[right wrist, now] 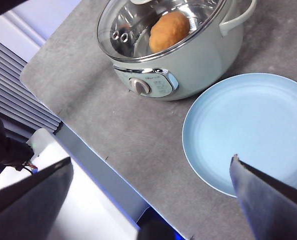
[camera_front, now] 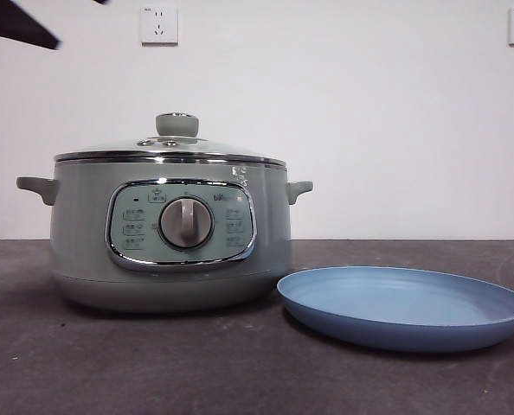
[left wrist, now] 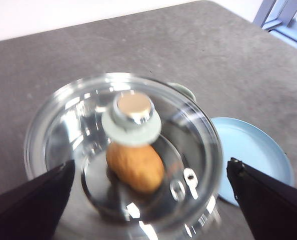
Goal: Take the potato out from the steamer,put the potato on the plate,close the lid
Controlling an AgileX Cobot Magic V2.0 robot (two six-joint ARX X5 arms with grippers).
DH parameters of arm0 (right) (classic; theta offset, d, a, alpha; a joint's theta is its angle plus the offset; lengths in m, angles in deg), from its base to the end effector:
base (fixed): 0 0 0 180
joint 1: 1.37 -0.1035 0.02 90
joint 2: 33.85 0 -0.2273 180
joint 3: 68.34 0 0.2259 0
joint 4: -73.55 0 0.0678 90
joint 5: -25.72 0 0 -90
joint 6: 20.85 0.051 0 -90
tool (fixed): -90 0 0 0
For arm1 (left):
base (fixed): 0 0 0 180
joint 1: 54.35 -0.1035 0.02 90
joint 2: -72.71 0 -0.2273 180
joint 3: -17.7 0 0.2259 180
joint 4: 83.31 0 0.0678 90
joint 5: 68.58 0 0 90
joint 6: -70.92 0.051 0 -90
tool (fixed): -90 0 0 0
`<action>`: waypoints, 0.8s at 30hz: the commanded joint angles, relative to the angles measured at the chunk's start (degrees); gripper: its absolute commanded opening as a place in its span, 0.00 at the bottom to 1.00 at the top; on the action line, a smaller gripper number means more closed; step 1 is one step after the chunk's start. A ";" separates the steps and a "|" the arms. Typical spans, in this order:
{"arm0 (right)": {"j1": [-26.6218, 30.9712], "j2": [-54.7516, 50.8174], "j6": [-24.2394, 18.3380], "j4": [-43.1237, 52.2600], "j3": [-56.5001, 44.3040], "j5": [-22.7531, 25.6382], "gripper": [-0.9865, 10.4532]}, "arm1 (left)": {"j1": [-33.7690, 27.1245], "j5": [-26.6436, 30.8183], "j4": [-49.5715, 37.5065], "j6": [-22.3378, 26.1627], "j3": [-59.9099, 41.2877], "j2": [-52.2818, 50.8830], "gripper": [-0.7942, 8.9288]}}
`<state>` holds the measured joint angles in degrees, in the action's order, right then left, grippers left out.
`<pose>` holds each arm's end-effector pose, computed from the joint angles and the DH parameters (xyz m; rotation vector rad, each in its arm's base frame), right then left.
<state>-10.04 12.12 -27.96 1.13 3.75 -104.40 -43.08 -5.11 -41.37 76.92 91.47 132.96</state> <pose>0.1321 0.0534 0.2892 0.1149 0.7480 0.8502 0.2178 -0.0666 0.2997 0.0318 0.4659 -0.6712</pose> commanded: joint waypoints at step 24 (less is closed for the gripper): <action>-0.13 0.63 0.00 1.27 0.28 0.13 0.64 | 10.43 11.78 -1.79 4.76 19.04 31.52 0.71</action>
<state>-10.04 12.78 -27.96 2.14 3.75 -104.29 -32.83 6.48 -43.03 80.94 110.64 164.34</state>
